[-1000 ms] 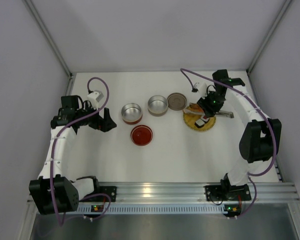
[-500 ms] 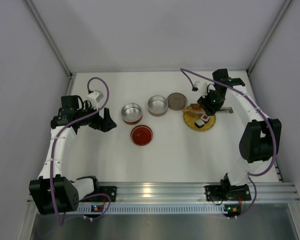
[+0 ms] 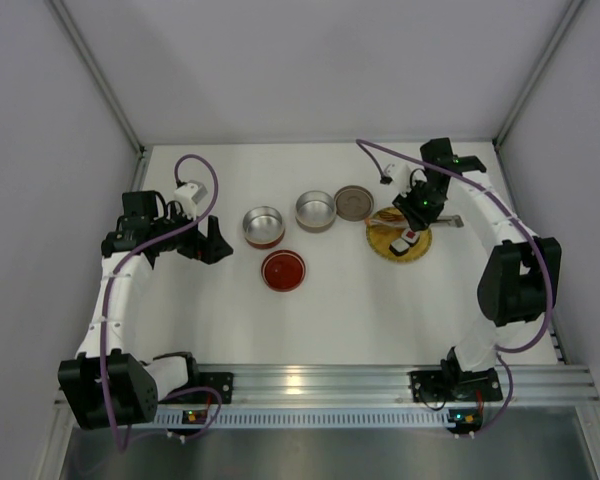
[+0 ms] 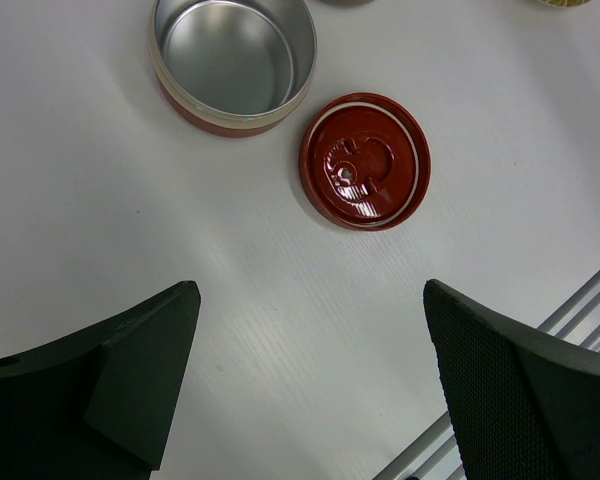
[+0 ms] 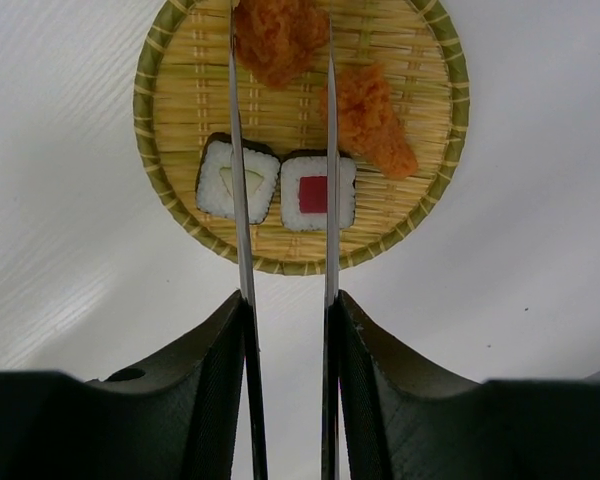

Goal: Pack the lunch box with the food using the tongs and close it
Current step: Pick up the fake food from the plate, then place the fake food in the packing box.

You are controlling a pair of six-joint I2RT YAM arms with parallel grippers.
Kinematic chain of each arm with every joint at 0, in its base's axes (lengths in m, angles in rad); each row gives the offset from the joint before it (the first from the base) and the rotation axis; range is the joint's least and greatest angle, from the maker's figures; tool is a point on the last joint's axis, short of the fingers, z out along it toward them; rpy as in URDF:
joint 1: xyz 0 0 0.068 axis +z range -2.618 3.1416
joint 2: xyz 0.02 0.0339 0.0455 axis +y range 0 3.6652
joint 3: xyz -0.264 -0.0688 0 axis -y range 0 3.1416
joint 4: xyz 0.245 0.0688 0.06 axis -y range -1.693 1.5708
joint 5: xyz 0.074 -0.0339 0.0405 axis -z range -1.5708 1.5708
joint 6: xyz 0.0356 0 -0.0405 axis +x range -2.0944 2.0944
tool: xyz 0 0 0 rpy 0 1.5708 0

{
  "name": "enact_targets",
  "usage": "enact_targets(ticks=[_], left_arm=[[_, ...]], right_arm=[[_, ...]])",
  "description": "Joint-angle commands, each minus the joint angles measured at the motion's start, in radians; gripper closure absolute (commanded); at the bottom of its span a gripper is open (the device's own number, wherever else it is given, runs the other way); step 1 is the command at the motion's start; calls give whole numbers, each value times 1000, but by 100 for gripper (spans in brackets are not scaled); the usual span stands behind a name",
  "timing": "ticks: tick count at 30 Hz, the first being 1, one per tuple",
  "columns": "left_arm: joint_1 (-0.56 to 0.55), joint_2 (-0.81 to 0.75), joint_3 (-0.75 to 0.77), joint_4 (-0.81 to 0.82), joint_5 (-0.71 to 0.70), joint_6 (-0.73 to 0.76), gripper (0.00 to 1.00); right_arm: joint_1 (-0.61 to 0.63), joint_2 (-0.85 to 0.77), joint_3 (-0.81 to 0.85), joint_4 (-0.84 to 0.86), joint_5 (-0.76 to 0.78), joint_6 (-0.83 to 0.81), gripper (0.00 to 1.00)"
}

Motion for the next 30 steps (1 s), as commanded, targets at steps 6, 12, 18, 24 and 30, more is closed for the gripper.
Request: enact_targets(ticks=[6,12,18,24,30], left_arm=[[5,-27,11,27,1,-18,2],[8,-14,22,32,0,-52,2],[37,22,53,41,12,-101,2],[45,40,54,47,26,-116,2],[45,37,44,49,12,-111,2]], right_arm=[[16,-101,118,-71,-24,16,91],[26,-119,190,-92,-73,64,98],[133,-76,296,-88,-79,141,98],[252,43,399,-2,-30,245,98],[305,157,453,40,13,279,98]])
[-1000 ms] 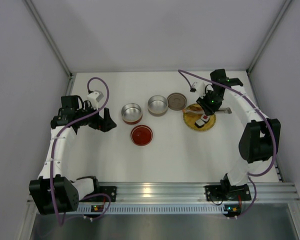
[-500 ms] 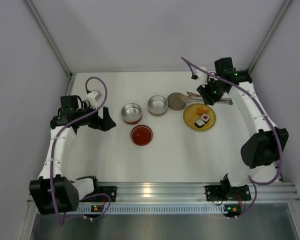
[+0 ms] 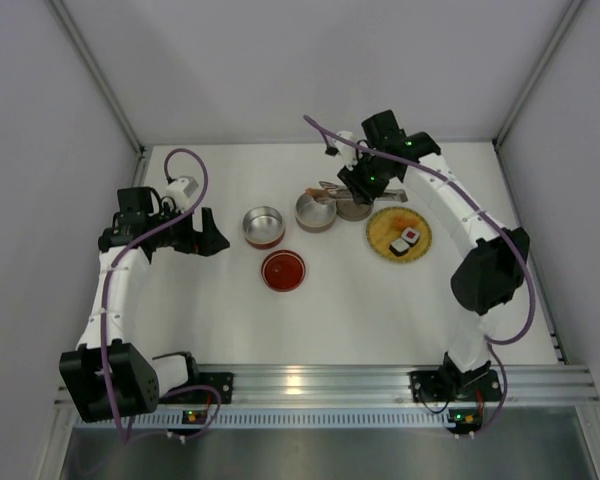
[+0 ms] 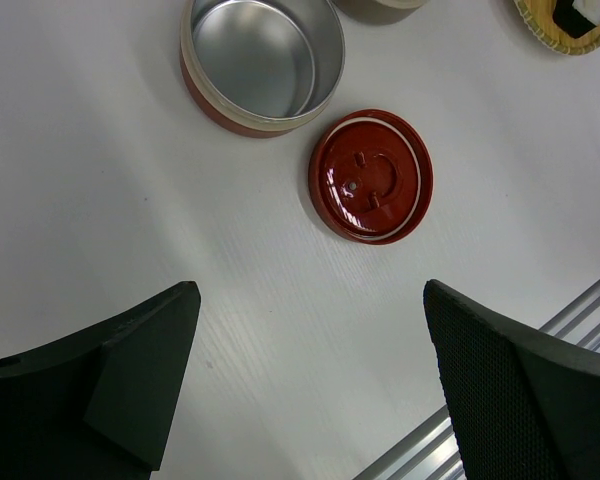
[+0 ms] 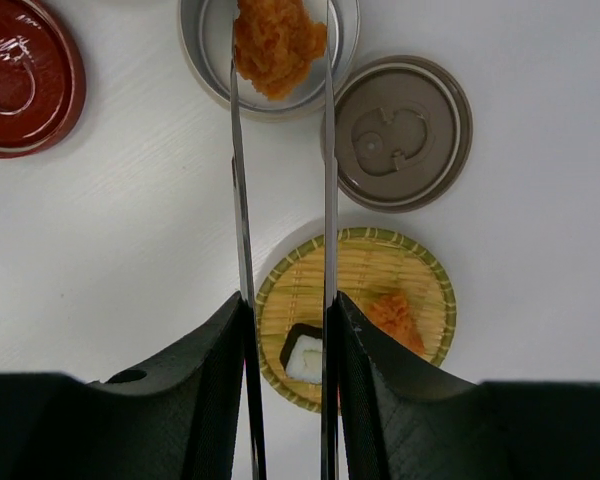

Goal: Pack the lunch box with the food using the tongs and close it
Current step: Place the fake food in the packing box.

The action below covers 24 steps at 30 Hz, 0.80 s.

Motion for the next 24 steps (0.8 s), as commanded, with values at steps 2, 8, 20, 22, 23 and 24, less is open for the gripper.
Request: enact_targets(ticks=[2,8,20,22,23,24], left_arm=[[7,-2,14,42,22,-5,2],[7,0,8,48,25,-2,2],[7,0,-1,45,17,12,2],[7,-2,-3,43,18,14,2],[7,0,-3,45,17,14,2],[7,-2,-4,45,20,15,2]], right_arm=[[24,60,57,86,33,50,97],[31,103,54,112,19,64,97],[58,154,46,120,-4,86,91],[63,165,46,120,-3,89,90],[66,168,46,120,-4,89,89],[69,169,46,120,-6,90,86]])
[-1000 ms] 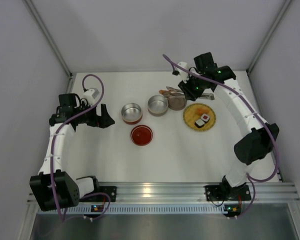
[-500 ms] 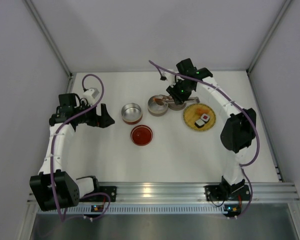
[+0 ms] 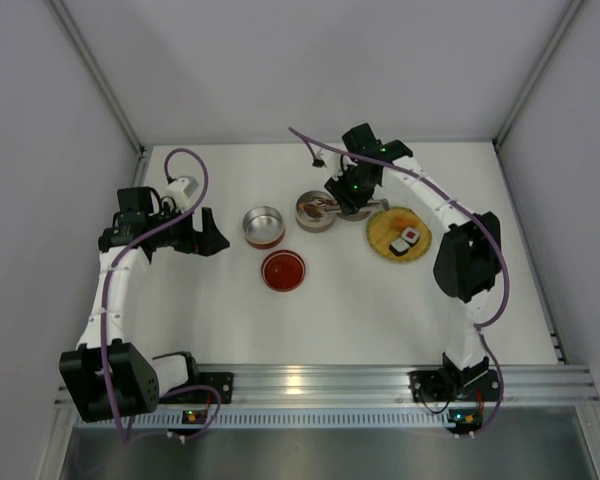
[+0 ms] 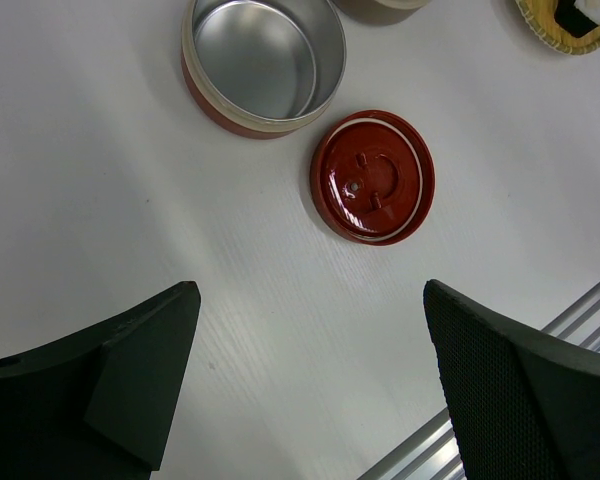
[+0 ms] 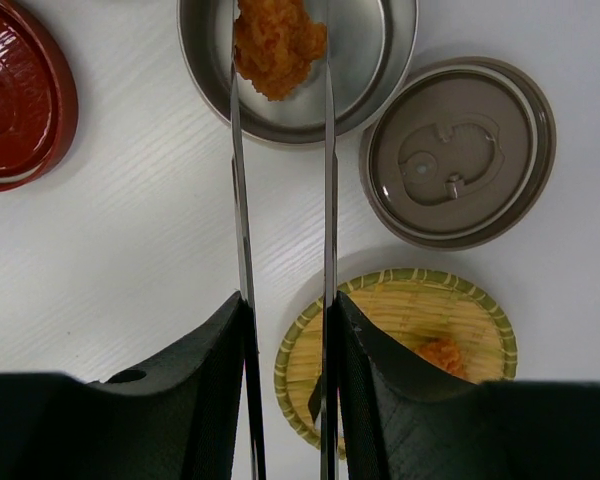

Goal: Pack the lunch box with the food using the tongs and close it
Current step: Place the fake food in the packing box.

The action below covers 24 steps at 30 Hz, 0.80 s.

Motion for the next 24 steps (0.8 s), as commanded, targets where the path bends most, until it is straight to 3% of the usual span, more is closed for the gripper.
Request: enact_targets(ticks=[1,6,13,24], left_arm=[[7,-1,-2,40,17,12,2],[7,2,-5,40,14,18,2],[7,7,-2,39,20,16,2],[7,5,24,16,16,27,2]], right_arm=[[30,6,43,64,-21,22,84],[38,1,48,61,-30,32,65],[40,-31,51,39,-21,30,53],[17,-134,82,-13,-35,33,51]])
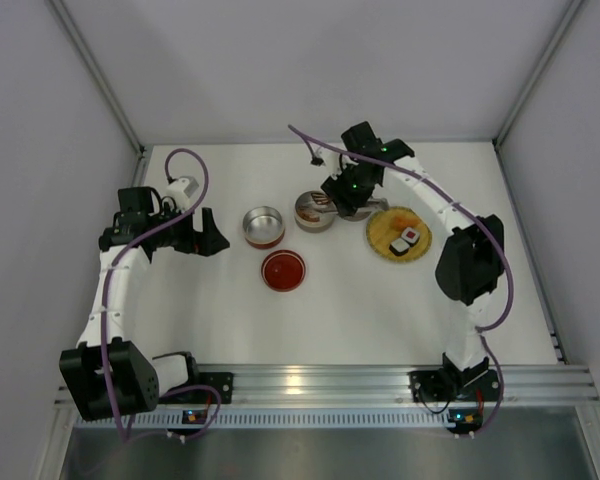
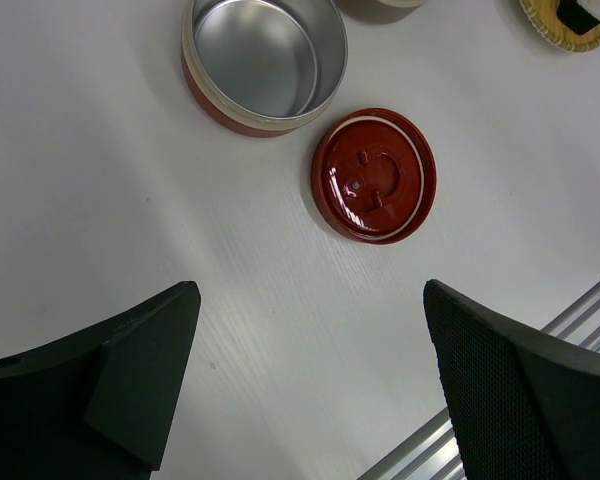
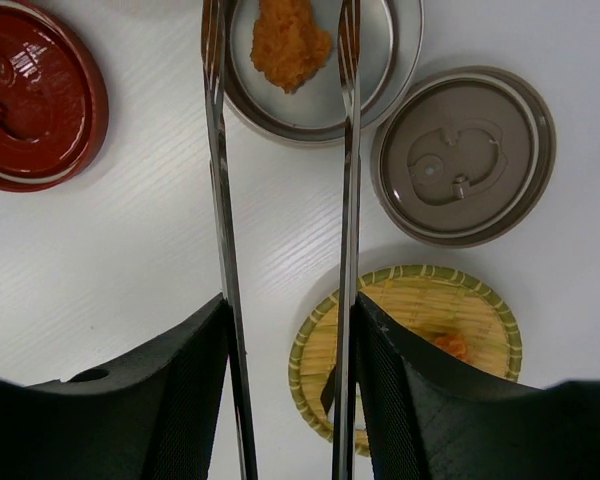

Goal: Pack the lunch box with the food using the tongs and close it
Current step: Place the fake food in the packing box, then pick up the fake food from the plate.

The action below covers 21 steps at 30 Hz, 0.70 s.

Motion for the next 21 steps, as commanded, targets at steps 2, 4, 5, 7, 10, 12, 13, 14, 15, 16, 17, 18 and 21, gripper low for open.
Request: enact_targets(ticks=[2,4,5,7,10,12,13,14,15,16,17,18,21], left_arm=[[7,-5,30,9,16,30,2],[7,-5,37,-3,24,45,2],[7,-3,48,-19,30,54,2],[7,-3,57,-31,33,82,2],[5,2,71,-48,32,99,2],[7,5,71,-51,32,102,2],[7,6,71,-50,32,102,1],[7,6,71,-50,32,102,1],[7,9,71,-50,35,102,2],[7,11,70,-51,36,102,2],[7,12,71,-51,38,104,2],[7,11,70,-53,44,104,2],[7,15,70,-53,45,105,2]], right_arm=[[-34,-161,86,-26,-33,4,51],[-68,-202,80,-51,-41,-13,51],[-103,-216,75,-80,-45,-23,51],[-166,-256,36,-102,-45,-62,50],[-252,-307,-49,-126,-38,-115,51],[-291,-340,-98,-131,-27,-155,50],[-312,-353,-144,-131,-24,-169,51],[-347,-362,-167,-131,-25,-187,51],[-364,-377,-184,-134,-24,-224,51],[-398,-383,-216,-138,-25,-243,51],[-413,-385,-225,-146,-27,-266,50],[-429,-385,-235,-164,-28,-307,50],[-472,-377,-261,-195,-31,-375,49]])
